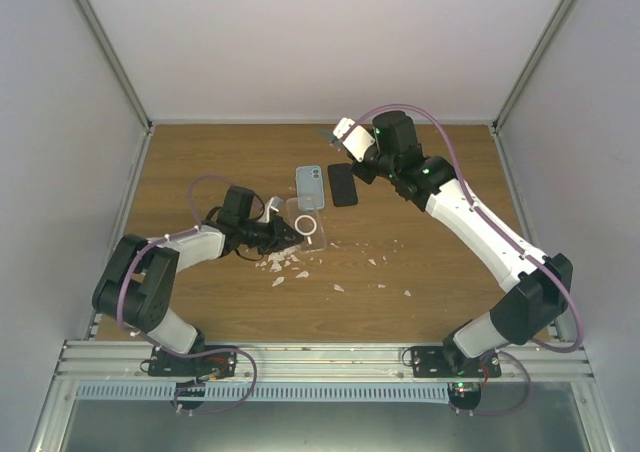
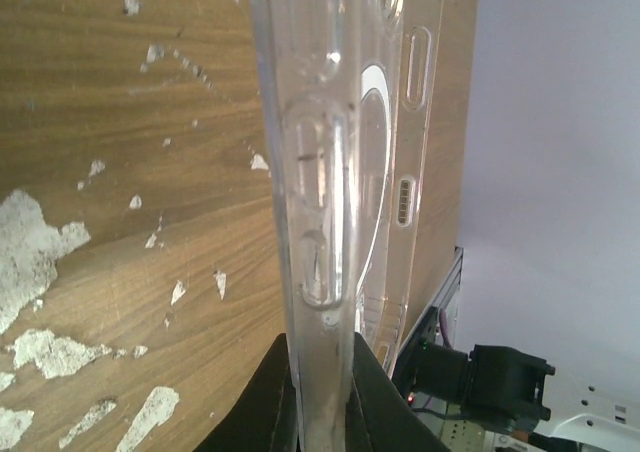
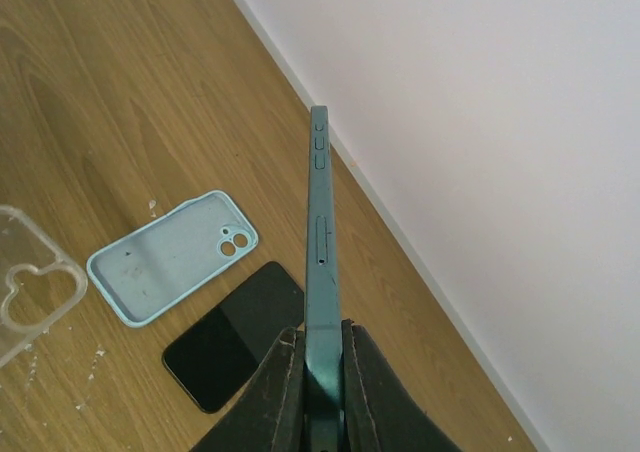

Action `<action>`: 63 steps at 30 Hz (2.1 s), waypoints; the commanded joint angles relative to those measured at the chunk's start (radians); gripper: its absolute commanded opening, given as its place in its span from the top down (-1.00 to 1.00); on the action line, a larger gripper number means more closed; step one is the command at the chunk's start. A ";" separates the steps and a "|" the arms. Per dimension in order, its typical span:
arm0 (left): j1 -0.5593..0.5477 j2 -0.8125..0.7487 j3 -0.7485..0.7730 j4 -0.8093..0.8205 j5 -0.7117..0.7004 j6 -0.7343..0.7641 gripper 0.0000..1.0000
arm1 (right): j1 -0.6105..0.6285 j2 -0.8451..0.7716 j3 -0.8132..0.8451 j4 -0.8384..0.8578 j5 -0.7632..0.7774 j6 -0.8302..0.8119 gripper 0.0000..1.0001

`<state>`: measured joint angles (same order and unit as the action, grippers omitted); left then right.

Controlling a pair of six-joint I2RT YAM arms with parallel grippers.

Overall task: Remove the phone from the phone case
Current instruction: Place the phone case at the center of the board, then place the phone at the center of the board.

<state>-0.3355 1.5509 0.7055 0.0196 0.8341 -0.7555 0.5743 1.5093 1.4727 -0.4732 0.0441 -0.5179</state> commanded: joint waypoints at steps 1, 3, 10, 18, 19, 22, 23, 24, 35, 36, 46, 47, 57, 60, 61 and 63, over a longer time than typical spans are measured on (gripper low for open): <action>-0.010 0.041 -0.032 0.055 0.038 -0.032 1.00 | -0.012 -0.002 0.047 0.042 -0.012 0.019 0.99; -0.011 0.073 -0.027 0.061 0.051 -0.036 1.00 | -0.012 0.001 0.049 0.042 -0.014 0.019 0.99; -0.019 0.179 0.005 0.034 0.083 -0.024 1.00 | -0.017 -0.002 0.038 0.047 -0.010 0.018 0.99; -0.030 0.270 0.029 0.021 0.111 -0.022 1.00 | -0.028 -0.006 0.026 0.050 -0.015 0.019 0.99; -0.030 0.276 0.032 0.020 0.113 -0.022 1.00 | -0.028 -0.004 0.027 0.051 -0.016 0.019 0.99; -0.036 0.304 0.055 -0.007 0.115 -0.001 1.00 | -0.030 0.000 0.027 0.050 -0.020 0.021 0.99; -0.039 0.313 0.064 -0.011 0.118 0.008 1.00 | -0.031 0.001 0.026 0.050 -0.022 0.021 0.99; -0.041 0.321 0.075 -0.025 0.118 0.019 1.00 | -0.031 0.003 0.027 0.051 -0.023 0.022 0.99; -0.044 0.338 0.117 -0.120 0.083 0.064 0.88 | -0.032 0.008 0.028 0.048 -0.026 0.024 0.99; -0.044 0.337 0.117 -0.123 0.079 0.064 0.73 | -0.032 0.008 0.030 0.047 -0.027 0.024 0.99; -0.028 0.295 0.097 -0.143 0.041 0.062 0.15 | -0.033 0.015 0.044 0.040 -0.035 0.028 0.99; -0.025 0.289 0.094 -0.147 0.034 0.062 0.06 | -0.033 0.017 0.047 0.038 -0.036 0.029 0.99; 0.020 0.178 0.058 -0.184 -0.057 0.063 -0.80 | -0.033 0.010 0.065 0.028 -0.037 0.030 0.99; 0.033 0.136 0.047 -0.190 -0.079 0.065 -0.98 | -0.033 0.008 0.074 0.027 -0.039 0.027 0.99; 0.037 0.123 0.046 -0.187 -0.083 0.066 -0.98 | -0.033 0.009 0.078 0.026 -0.040 0.025 0.99; 0.045 0.089 0.040 -0.177 -0.088 0.073 -0.98 | -0.033 0.005 0.087 0.025 -0.040 0.019 0.99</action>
<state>-0.3111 1.6928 0.7738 -0.1295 0.8326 -0.7040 0.5495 1.5337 1.4994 -0.4976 0.0162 -0.4995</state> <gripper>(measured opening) 0.989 0.088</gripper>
